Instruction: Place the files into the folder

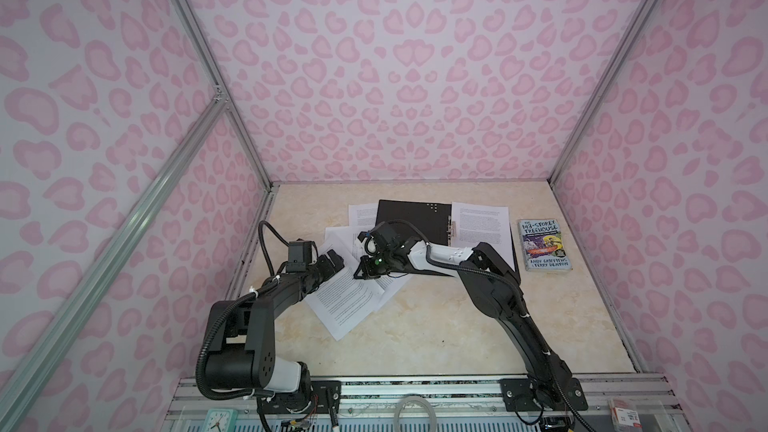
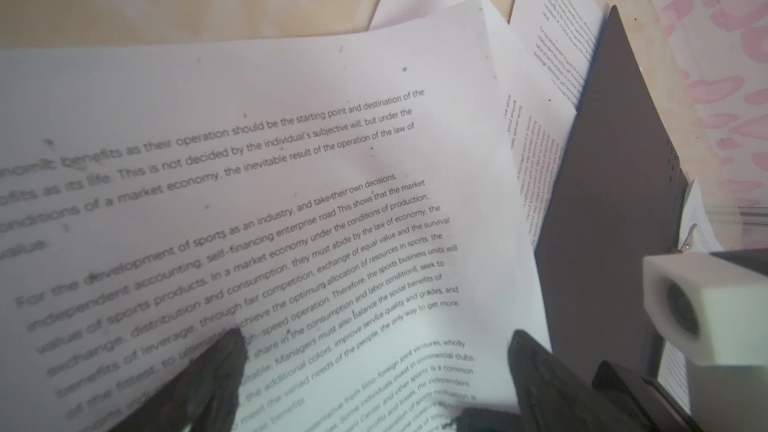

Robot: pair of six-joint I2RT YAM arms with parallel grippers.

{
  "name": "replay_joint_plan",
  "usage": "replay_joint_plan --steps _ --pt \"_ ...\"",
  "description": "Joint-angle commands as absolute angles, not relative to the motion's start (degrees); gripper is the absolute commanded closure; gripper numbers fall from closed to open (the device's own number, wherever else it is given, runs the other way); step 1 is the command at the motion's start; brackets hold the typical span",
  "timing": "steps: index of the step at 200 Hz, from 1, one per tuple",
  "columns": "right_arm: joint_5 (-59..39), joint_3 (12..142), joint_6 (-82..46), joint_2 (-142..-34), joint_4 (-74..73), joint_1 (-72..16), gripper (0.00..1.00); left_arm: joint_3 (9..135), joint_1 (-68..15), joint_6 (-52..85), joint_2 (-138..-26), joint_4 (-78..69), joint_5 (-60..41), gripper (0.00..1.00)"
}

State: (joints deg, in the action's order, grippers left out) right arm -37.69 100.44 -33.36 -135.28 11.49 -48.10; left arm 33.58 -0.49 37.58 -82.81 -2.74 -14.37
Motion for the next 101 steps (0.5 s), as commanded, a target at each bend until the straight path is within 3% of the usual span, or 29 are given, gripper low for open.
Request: replay_joint_plan --steps 1,35,101 --pt "-37.09 99.81 -31.75 -132.72 11.91 -48.20 1.00 32.27 -0.68 39.35 -79.78 -0.44 -21.00 0.00" --pt "-32.93 96.10 -30.56 -125.30 12.58 -47.51 1.00 29.58 -2.20 39.73 -67.44 -5.00 -24.80 0.00" --pt "-27.50 80.17 -29.60 -106.79 11.57 -39.81 1.00 20.47 -9.46 38.22 -30.89 -17.46 -22.90 0.03"
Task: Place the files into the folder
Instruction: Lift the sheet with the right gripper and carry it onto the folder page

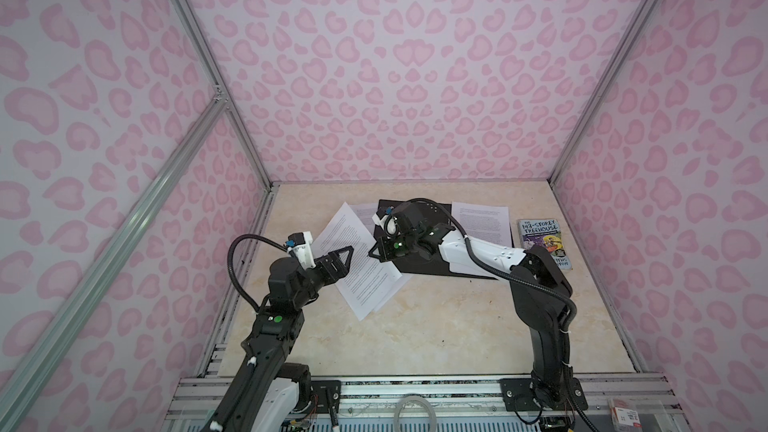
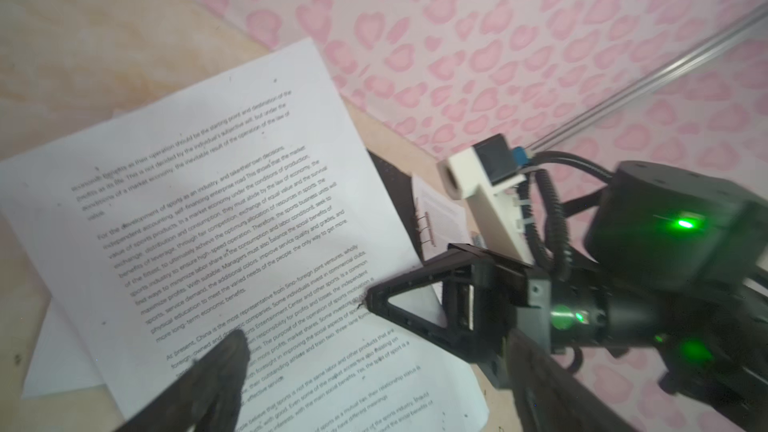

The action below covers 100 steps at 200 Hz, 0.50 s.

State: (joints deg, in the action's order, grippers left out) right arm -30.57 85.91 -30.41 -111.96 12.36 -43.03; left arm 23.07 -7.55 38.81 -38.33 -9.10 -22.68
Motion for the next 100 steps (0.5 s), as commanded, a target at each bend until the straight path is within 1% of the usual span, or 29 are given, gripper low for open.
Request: replay_joint_plan --steps 1,23,56,78,89,100 --pt "-27.46 79.86 -29.57 -106.44 11.54 -39.59 1.00 20.34 -9.57 38.27 -30.60 -17.69 -22.92 0.03" --pt "-26.81 72.62 -29.34 -99.19 11.64 -32.46 1.00 19.75 -11.99 38.23 -28.41 -21.26 -27.05 0.03" --pt "-26.26 64.06 -26.41 -91.34 14.94 -17.96 1.00 22.23 -16.62 38.72 -35.24 -24.58 -34.25 0.03" --pt "-24.35 61.01 -24.36 -90.61 17.42 -7.74 1.00 24.19 -20.25 37.62 -40.08 -24.26 -35.33 0.03" --pt "-21.53 61.08 -22.82 -91.75 19.21 -4.81 1.00 24.64 -21.36 37.08 -41.22 -24.13 -35.33 0.03" --pt "-20.94 61.16 -21.80 -92.98 19.60 -2.36 1.00 24.81 -22.03 36.55 -41.57 -23.87 -35.18 0.03"
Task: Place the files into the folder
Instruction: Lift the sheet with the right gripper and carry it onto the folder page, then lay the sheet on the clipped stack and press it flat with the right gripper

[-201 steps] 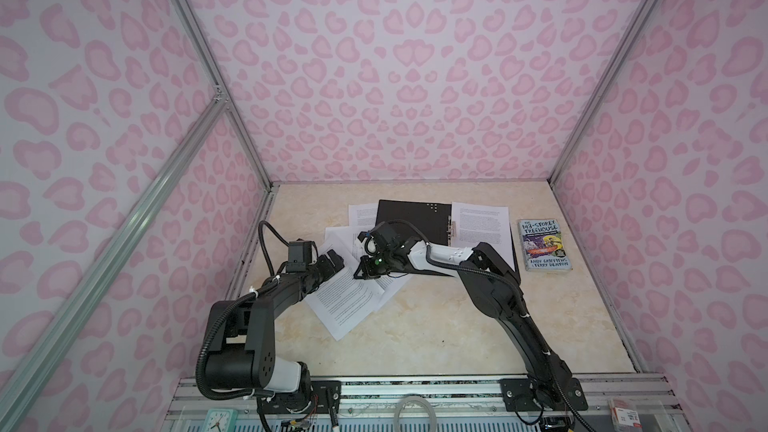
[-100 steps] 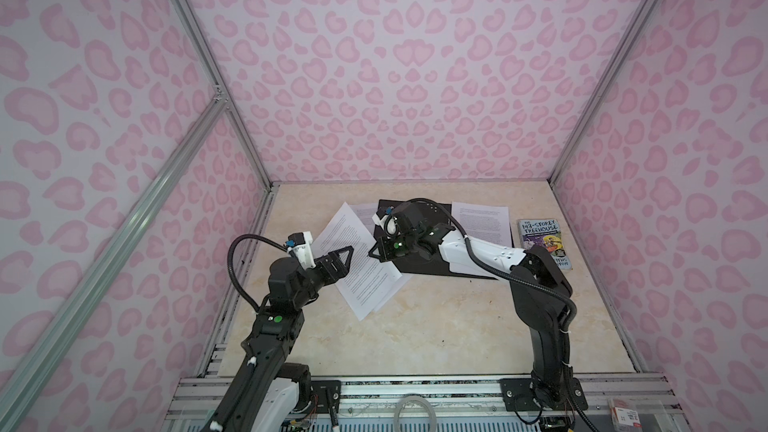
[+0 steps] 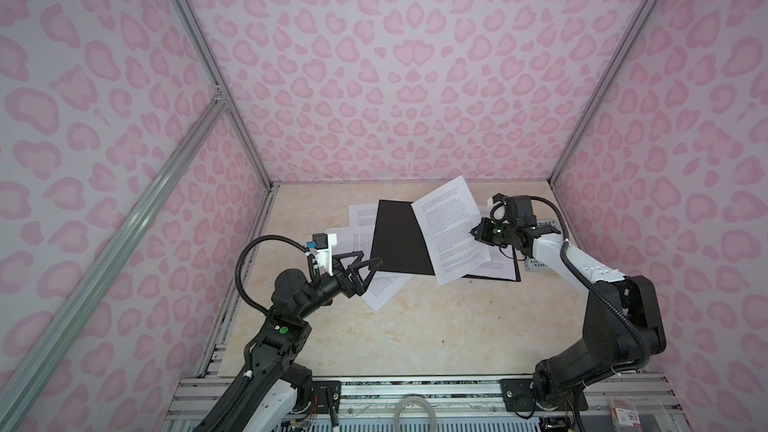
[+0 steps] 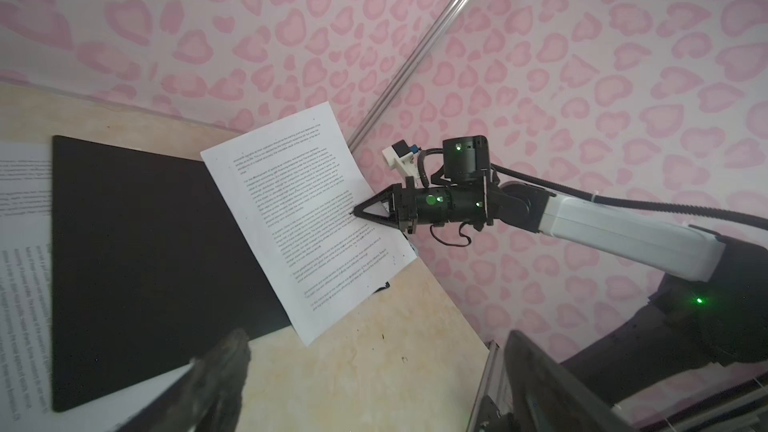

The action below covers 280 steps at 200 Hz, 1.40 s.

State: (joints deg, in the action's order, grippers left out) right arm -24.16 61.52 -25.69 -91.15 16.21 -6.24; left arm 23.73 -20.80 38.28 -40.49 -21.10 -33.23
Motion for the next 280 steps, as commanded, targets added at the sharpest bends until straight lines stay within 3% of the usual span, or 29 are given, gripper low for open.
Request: replay_joint_plan --steps 1,63,280 --pt "-20.89 61.17 -21.67 -93.07 19.64 -2.19 1.00 24.84 -22.09 36.51 -41.57 -23.84 -35.12 0.03" --pt "-15.05 64.41 -18.89 -96.18 21.18 1.21 1.00 24.26 -22.41 35.51 -39.56 -23.03 -32.92 0.03" --pt "-21.86 63.81 -23.09 -100.63 14.94 0.98 1.00 24.04 -22.46 35.51 -39.83 -22.50 -31.37 0.03"
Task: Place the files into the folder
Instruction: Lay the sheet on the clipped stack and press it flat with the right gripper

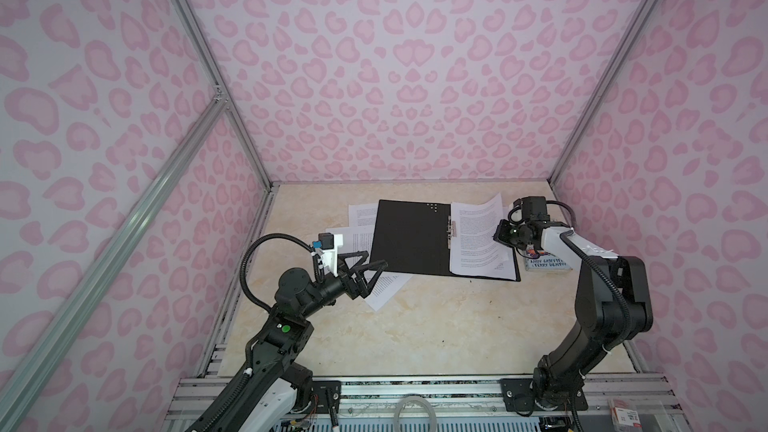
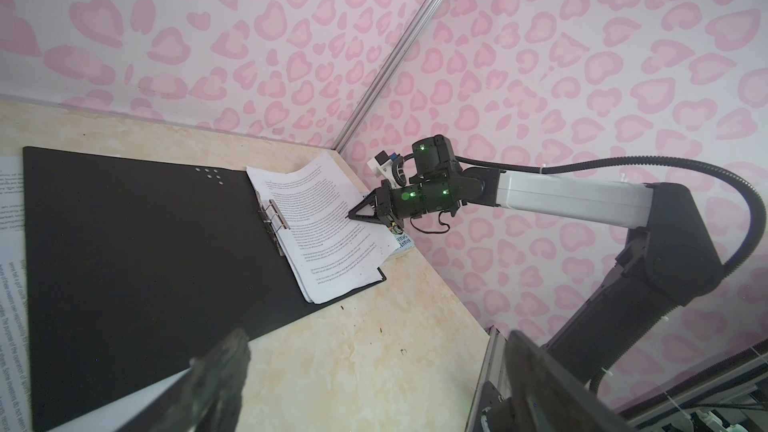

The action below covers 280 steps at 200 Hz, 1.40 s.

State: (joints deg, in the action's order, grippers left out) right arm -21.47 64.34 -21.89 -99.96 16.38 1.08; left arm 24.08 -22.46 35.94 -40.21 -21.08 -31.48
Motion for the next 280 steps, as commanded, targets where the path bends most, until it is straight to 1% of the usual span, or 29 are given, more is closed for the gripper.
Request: replay_joint_plan --steps 1,93,114,169,175,206,212,230,280 --pt "-21.87 63.81 -23.06 -100.72 14.90 0.97 1.00 24.06 -22.43 35.51 -39.82 -22.50 -31.33 0.03" --pt "-22.24 62.93 -23.98 -100.68 14.06 0.81 1.00 24.06 -22.52 35.51 -38.94 -22.24 -30.98 0.03" --pt "-21.99 62.36 -23.89 -100.23 14.06 0.79 0.85 24.08 -22.51 35.51 -38.94 -22.15 -31.02 0.03" --pt "-20.04 61.79 -23.27 -99.84 15.21 0.87 0.60 24.08 -22.56 35.51 -39.02 -21.81 -30.52 0.03" --pt "-19.59 61.99 -23.14 -99.84 15.57 0.84 0.56 24.07 -22.50 35.51 -39.02 -21.80 -30.35 0.03" --pt "-17.41 64.23 -22.10 -100.83 18.03 0.95 0.40 24.26 -22.51 35.46 -39.26 -20.68 -28.94 0.03" --pt "-17.53 65.09 -21.91 -101.46 18.63 0.90 0.39 24.34 -22.50 35.35 -39.37 -20.49 -28.62 0.03" --pt "-17.95 67.68 -21.49 -103.61 20.84 0.85 0.39 24.49 -22.50 35.24 -39.61 -20.06 -28.39 0.03" --pt "-13.93 71.89 -21.49 -107.58 24.09 0.88 0.36 24.59 -22.50 34.80 -39.90 -19.42 -27.53 0.03"
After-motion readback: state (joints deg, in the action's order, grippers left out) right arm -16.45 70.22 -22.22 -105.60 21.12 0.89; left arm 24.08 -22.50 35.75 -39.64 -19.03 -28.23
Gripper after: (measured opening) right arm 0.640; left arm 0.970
